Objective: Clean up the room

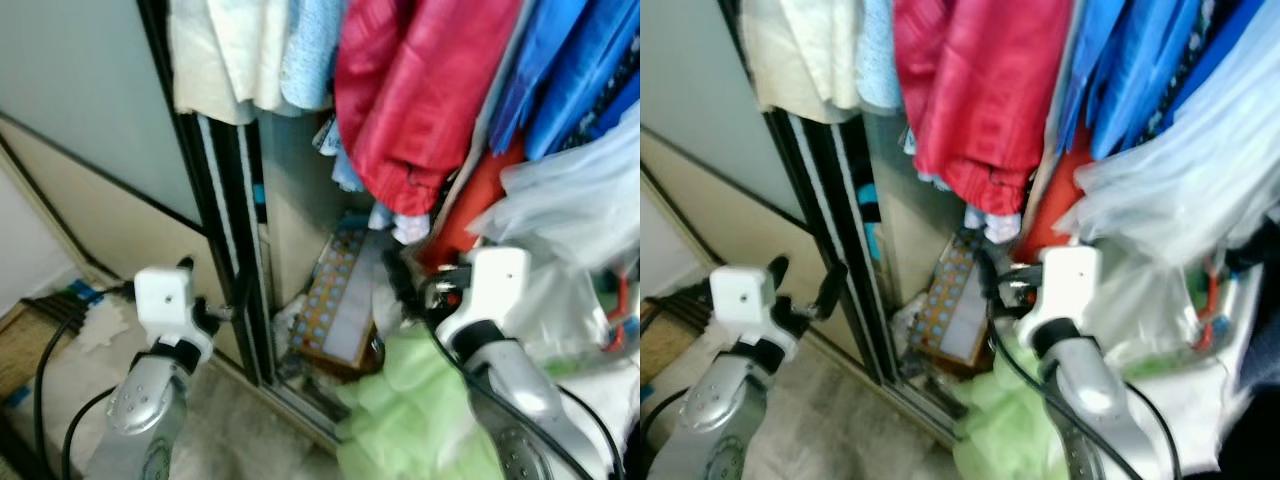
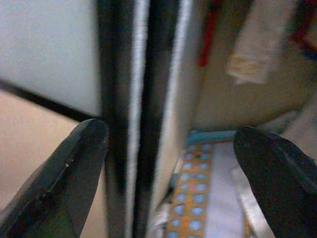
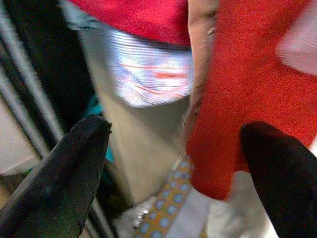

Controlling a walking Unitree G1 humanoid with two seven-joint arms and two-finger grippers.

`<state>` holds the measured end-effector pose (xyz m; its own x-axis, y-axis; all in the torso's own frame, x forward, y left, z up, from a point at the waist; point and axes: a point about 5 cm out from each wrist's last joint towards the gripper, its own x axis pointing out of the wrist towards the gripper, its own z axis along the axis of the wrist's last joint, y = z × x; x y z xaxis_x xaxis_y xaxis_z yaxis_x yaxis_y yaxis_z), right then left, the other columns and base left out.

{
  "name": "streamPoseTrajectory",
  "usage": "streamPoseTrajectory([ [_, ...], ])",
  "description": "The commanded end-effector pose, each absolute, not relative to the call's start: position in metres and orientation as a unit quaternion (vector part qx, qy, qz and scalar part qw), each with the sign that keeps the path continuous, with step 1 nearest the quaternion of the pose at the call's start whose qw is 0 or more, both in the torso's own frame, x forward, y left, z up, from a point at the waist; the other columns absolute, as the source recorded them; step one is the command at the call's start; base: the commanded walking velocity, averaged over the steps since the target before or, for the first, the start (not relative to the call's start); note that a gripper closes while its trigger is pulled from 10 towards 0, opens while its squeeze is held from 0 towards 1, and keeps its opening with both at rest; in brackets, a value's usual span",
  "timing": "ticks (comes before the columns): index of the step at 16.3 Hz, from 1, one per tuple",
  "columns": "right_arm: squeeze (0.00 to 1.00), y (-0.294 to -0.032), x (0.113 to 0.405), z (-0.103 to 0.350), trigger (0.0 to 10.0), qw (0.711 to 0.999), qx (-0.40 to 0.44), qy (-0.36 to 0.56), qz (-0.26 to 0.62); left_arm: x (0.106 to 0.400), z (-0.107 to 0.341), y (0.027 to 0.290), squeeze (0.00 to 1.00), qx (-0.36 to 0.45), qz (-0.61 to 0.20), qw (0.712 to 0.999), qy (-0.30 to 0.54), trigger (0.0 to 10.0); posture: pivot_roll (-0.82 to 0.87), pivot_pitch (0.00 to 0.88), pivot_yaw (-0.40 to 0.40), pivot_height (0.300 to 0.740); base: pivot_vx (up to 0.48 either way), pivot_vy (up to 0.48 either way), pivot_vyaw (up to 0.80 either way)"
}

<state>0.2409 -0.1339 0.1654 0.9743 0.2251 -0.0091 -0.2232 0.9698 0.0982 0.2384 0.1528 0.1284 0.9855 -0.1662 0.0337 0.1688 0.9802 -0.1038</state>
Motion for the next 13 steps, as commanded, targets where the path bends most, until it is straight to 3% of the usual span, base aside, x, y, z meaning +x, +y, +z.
streamPoseTrajectory([
  [1, 0.0, -0.14, 0.24, 0.164, 10.0, 0.994, 0.041, 0.013, 0.101, 0.236, 0.127, 0.146, 0.0, -0.049, -0.086, 0.995, -0.011, 10.0, -0.12, 0.058, -0.022, 0.74, 0.0, 0.0, 0.8],
  [4, 0.0, -0.143, 0.236, 0.162, 10.0, 0.995, 0.038, 0.014, 0.096, 0.234, 0.125, 0.146, 0.0, -0.052, -0.071, 0.996, -0.004, 10.0, -0.12, 0.062, -0.017, 0.74, 0.0, 0.0, 0.41],
  [7, 0.0, -0.176, 0.211, 0.151, 10.0, 0.999, -0.007, 0.031, 0.024, 0.22, 0.125, 0.168, 0.0, -0.027, -0.034, 0.999, -0.001, 10.0, -0.1, 0.054, -0.001, 0.74, 0.0, 0.0, 0.0],
  [10, 0.0, -0.191, 0.195, 0.142, 10.0, 0.998, -0.022, 0.052, -0.004, 0.207, 0.122, 0.178, 0.0, -0.007, -0.025, 1.0, 0.011, 10.0, -0.1, 0.045, 0.013, 0.74, 0.0, 0.0, 0.0],
  [13, 0.0, -0.191, 0.184, 0.129, 10.0, 0.995, -0.054, 0.078, -0.006, 0.199, 0.113, 0.182, 0.0, -0.035, -0.027, 0.999, 0.028, 10.0, -0.1, 0.044, 0.012, 0.74, 0.0, 0.0, 0.0],
])
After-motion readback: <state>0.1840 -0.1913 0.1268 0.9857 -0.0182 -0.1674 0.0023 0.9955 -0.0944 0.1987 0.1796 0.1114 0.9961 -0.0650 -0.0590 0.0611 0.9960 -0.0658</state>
